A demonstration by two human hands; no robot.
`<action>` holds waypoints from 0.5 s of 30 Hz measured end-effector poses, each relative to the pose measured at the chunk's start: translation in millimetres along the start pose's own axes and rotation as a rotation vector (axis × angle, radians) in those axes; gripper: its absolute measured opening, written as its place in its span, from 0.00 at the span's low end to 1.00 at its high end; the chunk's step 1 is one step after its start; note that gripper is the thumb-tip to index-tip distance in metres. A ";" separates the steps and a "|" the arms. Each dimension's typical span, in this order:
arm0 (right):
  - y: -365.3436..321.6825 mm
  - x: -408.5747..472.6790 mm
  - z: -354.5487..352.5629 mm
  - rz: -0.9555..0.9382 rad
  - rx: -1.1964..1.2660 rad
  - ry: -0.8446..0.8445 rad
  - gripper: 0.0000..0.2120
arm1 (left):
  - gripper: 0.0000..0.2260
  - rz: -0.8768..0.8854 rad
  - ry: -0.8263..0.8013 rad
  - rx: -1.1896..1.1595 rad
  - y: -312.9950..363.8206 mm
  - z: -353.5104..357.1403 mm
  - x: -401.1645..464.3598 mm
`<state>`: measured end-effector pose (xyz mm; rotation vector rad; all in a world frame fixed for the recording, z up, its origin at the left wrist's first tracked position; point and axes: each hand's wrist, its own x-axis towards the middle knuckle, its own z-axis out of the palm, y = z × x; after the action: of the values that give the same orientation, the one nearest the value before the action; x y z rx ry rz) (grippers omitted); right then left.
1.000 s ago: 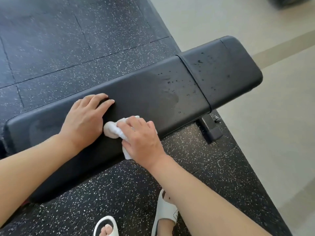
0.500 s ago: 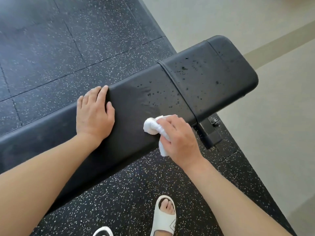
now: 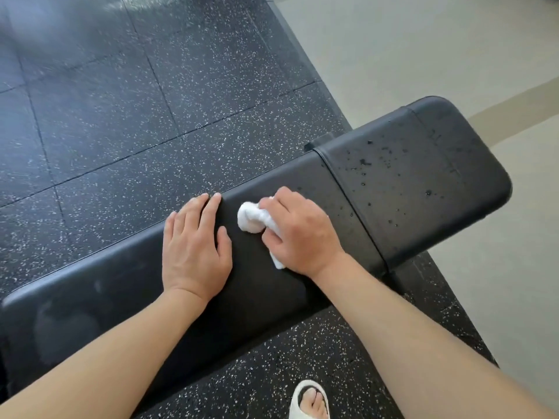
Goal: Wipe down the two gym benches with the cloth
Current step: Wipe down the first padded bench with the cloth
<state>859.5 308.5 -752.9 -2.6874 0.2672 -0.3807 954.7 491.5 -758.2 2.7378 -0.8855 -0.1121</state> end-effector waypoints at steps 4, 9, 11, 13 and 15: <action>9.9 73.5 11.3 0.050 -0.062 -0.021 0.09 | 0.27 0.001 0.001 0.000 -1.9 2.8 3.1; 8.8 104.2 29.4 0.143 -0.112 -0.013 0.07 | 0.27 0.000 0.014 0.005 -3.7 4.4 3.8; 8.3 102.0 30.0 0.159 -0.105 0.008 0.06 | 0.27 0.002 0.018 0.008 -3.6 5.1 4.3; 4.6 94.1 28.1 0.178 -0.094 0.047 0.06 | 0.27 -0.004 0.019 0.004 -2.0 4.2 5.3; -5.0 74.4 24.3 0.209 -0.041 0.071 0.07 | 0.27 -0.008 0.009 0.006 -2.1 3.6 5.1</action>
<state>937.7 304.1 -755.4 -2.6555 0.5766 -0.4109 959.5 489.4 -762.2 2.7458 -0.8739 -0.0986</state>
